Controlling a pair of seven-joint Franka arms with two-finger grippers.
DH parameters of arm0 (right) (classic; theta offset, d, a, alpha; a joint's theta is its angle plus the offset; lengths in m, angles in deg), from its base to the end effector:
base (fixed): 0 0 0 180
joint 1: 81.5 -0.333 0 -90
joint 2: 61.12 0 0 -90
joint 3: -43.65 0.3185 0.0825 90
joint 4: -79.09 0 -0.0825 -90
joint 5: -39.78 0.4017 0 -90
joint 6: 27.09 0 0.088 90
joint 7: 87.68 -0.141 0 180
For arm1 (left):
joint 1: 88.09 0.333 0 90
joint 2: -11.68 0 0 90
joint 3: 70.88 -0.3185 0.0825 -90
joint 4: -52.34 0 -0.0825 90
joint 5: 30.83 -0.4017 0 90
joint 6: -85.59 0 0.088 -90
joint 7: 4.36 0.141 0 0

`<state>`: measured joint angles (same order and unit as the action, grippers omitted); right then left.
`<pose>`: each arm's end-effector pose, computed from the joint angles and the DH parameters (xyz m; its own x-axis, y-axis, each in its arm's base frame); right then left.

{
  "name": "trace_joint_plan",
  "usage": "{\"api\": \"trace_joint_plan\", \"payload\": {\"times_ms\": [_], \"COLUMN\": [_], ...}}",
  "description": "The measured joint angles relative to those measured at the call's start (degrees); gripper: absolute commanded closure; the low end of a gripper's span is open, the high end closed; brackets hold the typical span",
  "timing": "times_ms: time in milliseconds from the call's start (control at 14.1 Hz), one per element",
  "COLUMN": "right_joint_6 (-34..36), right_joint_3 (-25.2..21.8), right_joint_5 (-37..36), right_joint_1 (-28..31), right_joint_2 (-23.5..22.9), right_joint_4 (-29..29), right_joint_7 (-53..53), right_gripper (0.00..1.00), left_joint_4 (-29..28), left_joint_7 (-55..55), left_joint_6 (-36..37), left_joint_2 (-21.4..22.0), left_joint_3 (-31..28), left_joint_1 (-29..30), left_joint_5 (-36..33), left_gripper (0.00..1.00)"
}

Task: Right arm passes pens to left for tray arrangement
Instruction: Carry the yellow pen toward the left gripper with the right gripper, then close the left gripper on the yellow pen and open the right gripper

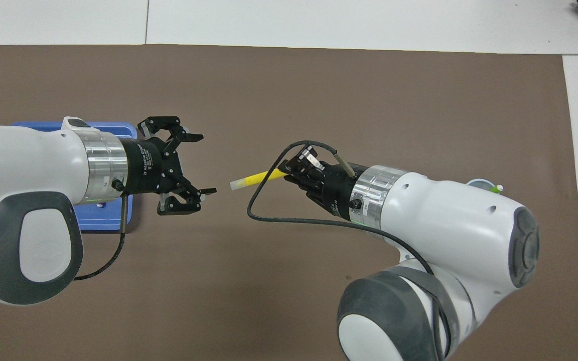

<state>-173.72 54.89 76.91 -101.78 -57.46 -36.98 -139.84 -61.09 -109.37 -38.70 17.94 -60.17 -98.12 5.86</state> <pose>0.5240 0.3266 0.5121 0.7353 -0.6533 -0.1804 -0.5826 -0.4733 -0.6608 0.5321 -0.2477 0.5207 -0.1371 0.7992 -0.5852 0.9790 0.1992 0.0427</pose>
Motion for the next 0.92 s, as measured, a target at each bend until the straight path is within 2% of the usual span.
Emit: {"api": "trace_joint_plan", "payload": {"times_ms": [284, 638, 780, 922], "right_joint_6": [-0.01, 0.00, 0.00, 0.00], "right_joint_3": [-0.25, -0.09, -0.10, -0.13], "right_joint_5": [0.02, 0.02, 0.02, 0.02], "right_joint_1": [0.03, -1.26, -1.26, -1.26], "right_joint_2": [0.09, 0.28, 0.30, 0.30], "right_joint_4": [-0.11, -0.18, -0.22, -0.27], "right_joint_7": [-0.01, -0.01, -0.01, -0.01], "right_gripper": [1.00, 1.00, 1.00, 1.00], "left_joint_4": [-0.80, -6.89, -7.91, -8.28], "left_joint_7": [-2.33, -5.25, -5.82, -5.91], "left_joint_6": [-3.03, -16.27, -18.25, -18.74], "left_joint_2": [0.27, 1.46, 1.75, 2.00], "left_joint_3": [0.23, 0.59, 0.65, 0.58], "left_joint_1": [-3.65, -11.89, -12.50, -12.49], "left_joint_5": [0.00, 0.01, 0.01, 0.01], "left_gripper": [0.01, 0.03, 0.11, 0.29]}}
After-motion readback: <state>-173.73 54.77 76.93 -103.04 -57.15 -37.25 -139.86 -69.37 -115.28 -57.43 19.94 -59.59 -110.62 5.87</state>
